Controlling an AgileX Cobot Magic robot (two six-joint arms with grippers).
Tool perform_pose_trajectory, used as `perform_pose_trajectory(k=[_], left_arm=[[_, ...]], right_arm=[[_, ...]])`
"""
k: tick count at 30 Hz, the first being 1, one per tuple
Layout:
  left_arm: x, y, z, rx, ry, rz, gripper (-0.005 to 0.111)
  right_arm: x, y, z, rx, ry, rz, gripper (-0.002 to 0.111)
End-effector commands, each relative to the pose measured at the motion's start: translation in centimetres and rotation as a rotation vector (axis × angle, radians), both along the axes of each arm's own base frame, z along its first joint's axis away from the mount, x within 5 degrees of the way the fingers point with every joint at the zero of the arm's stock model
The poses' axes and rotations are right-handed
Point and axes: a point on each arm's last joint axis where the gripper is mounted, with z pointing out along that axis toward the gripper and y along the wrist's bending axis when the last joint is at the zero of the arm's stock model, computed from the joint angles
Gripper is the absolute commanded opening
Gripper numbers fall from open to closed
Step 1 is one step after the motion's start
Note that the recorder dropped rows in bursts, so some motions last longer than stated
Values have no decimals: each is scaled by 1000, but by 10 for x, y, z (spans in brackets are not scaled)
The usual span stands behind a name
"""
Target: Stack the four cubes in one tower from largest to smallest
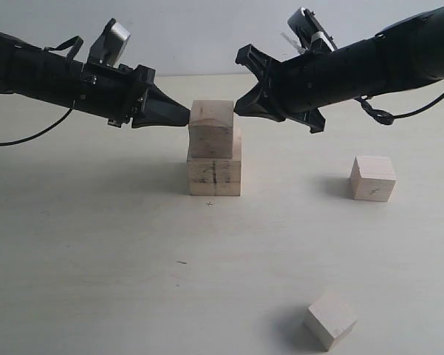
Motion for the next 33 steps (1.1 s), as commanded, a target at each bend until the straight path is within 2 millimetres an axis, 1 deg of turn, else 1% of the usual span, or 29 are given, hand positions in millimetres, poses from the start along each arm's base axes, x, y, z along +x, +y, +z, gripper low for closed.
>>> perform_pose_trajectory(k=[1,6,14,17,18,19,22,23,25,27,28,29,30,31,32,33], left_arm=[[-1,-1,2,-4,-9,-5,0],[0,-1,2,0,-13,0,0],[0,-1,3,-7,-24,1,0],[3,4,4,-13,-25,20,0],[8,15,6,-15,-32,57,0],[11,21,8,-14,-39,79,0],[21,50,18,7,-72,192,0],[25,63,24,15,-81,245,0],[31,89,36,26,-82,368,0],[33,115,54,39,-103,482,0],[31,135,72,70,-135,583,0],[28,144,80,93,-152,642,0],[21,157,95,152,-194,752,0],[17,163,102,193,-225,818,0],[5,171,113,254,-281,928,0],[-1,174,121,282,-328,980,0]], right_arm=[[7,1,10,0,-49,6,0],[12,1,16,-9,-74,1,0],[16,-4,15,-48,-91,-54,0],[15,-4,16,-53,-97,-56,0],[15,-8,22,-83,-124,-61,0],[15,-11,26,-102,-140,-64,0],[14,-28,41,-143,-187,-92,0],[14,-37,48,-152,-200,-110,0],[12,-50,55,-198,-217,-116,0],[6,-67,66,-341,-267,-78,0],[-1,-84,69,-559,-289,0,0],[-4,-93,68,-681,-272,39,0],[-12,-111,65,-867,-166,24,0],[-15,-120,65,-953,-112,-6,0],[-22,-141,66,-1125,19,-128,0],[-25,-147,67,-1182,52,-162,0]])
